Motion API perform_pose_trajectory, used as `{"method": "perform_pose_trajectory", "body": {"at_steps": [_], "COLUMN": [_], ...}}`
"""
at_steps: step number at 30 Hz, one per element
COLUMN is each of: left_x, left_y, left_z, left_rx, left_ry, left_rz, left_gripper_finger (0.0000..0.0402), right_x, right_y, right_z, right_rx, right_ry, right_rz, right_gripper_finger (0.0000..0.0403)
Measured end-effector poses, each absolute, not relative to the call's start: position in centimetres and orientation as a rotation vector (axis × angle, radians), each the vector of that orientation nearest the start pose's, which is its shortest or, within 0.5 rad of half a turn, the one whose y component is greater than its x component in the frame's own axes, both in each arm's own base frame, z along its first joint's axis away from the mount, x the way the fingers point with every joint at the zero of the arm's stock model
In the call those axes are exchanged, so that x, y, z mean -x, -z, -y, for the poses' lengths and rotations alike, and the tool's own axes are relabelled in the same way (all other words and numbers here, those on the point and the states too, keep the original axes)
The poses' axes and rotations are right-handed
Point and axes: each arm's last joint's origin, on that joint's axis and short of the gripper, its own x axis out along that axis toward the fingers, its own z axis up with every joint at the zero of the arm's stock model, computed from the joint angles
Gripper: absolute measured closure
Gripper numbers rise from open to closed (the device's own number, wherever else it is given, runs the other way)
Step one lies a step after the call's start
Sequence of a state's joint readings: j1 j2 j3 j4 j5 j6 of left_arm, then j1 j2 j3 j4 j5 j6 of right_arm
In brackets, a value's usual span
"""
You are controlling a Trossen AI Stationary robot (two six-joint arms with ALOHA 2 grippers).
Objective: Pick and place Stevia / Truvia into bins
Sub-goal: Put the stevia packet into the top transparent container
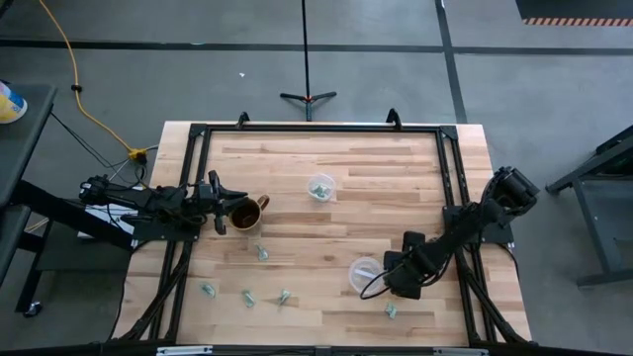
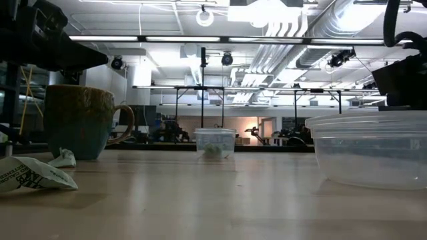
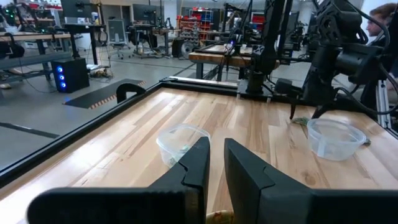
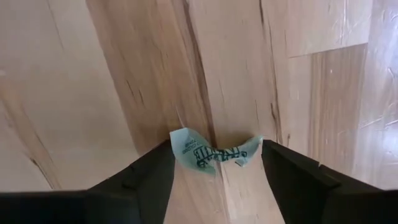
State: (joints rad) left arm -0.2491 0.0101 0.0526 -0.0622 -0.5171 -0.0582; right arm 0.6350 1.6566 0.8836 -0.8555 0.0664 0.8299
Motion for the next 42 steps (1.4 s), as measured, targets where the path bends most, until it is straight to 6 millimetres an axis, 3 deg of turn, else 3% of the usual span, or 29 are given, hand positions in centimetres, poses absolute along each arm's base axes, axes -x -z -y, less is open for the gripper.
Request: {"method": "perform_pose_trajectory", "body": {"at_steps": [6,19,26,33,38,42], "left_x": [-9.2,-9.2,-9.2,-9.2,-9.2,-9.2], "left_y": [-17.5,-17.5,-17.5,-17.5,-17.5,-17.5], "left_z": [0.9,0.9,0.9,0.9,0.9,0.9], "left_rx": [0.053,0.052,0.051,0.051,0.051,0.051], "left_ry": [-0.269,-0.268,-0.269,-0.269,-0.269,-0.269], "left_rz": [-0.009,-0.01,-0.01,-0.01,-0.01,-0.01], "left_gripper_finger": [0.0318,0.0318,0.0318,0.0318,0.0318,0.0318], "right_x": [-20.6,-20.6,-21.4,-23.4,-25.9,-28.7], "right_y": [-14.2,-14.3,-16.1,-18.3,-19.2,-20.0], "right_z": [-15.0,-14.9,-13.2,-10.1,-7.0,-4.1], "right_rx": [-0.089,-0.008,0.106,0.247,0.325,0.335], "right_ry": [0.214,0.157,0.25,0.271,0.295,0.209], "right_rz": [-1.572,-1.562,-1.357,-1.163,-1.046,-0.907], "right_gripper_finger": [0.0232,0.0393,0.0397,0.0399,0.04,0.0399]}}
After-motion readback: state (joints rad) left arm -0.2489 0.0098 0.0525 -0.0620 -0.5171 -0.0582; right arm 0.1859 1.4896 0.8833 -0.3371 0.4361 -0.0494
